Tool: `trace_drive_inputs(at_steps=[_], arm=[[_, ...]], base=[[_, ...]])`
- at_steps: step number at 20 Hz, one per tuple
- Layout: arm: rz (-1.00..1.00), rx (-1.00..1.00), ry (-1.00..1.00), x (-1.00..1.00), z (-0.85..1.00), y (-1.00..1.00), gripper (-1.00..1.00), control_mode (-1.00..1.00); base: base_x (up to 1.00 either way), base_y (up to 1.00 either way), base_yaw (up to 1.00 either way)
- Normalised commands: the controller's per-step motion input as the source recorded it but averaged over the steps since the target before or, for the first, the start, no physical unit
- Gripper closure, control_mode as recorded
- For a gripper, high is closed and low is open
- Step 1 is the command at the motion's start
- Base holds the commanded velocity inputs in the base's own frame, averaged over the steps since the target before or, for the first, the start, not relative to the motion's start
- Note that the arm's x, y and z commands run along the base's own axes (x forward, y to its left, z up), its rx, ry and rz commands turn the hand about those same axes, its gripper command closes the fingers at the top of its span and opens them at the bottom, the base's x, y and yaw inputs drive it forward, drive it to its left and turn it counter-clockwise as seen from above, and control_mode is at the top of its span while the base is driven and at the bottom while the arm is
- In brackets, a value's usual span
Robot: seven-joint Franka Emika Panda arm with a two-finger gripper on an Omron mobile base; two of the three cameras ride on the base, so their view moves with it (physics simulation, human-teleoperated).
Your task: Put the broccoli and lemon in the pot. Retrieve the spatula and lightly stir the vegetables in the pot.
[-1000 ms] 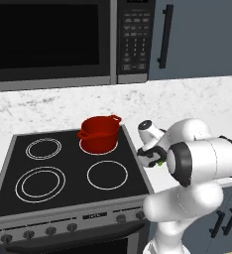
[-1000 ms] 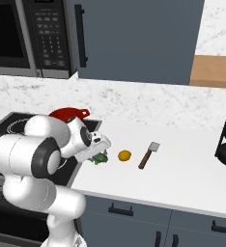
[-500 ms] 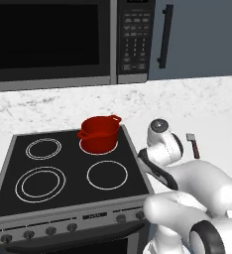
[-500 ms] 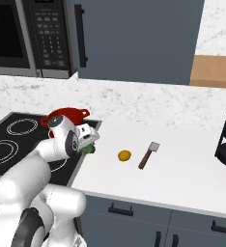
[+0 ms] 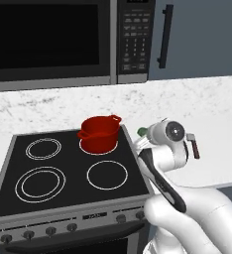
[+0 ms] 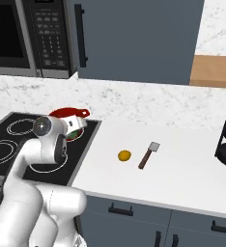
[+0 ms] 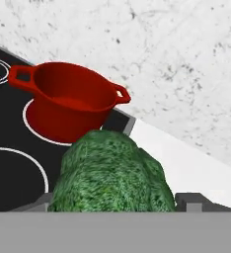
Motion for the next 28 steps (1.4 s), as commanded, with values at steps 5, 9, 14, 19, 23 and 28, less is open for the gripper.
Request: trace_drive_inputs(at_steps=[5,9,14,19,23,28], arm=[[0.02,0.22,-0.16,0.16,0.55,0.35,1.0,-1.0],[0.0,0.17,-0.07,0.28,0.3,0.43,1.0,-1.0],[0.0,0.1,0.02,0.51,0.24,0.32,1.0,-1.0],[0.0,0.02,0.19,0.61,0.01,0.21,1.0,-1.0],[0.0,0.0,0.16,0.43,-0.17,0.33,1.0,-1.0],[0.0,0.0,0.01,0.22,-0.26,0.42,1.0,-1.0]], base=[[0.0,0.0,0.0],[0.0,0.0,0.0],[0.0,0.0,0.0],[0.0,0.0,0.0],[0.0,0.0,0.0],[0.0,0.0,0.0]])
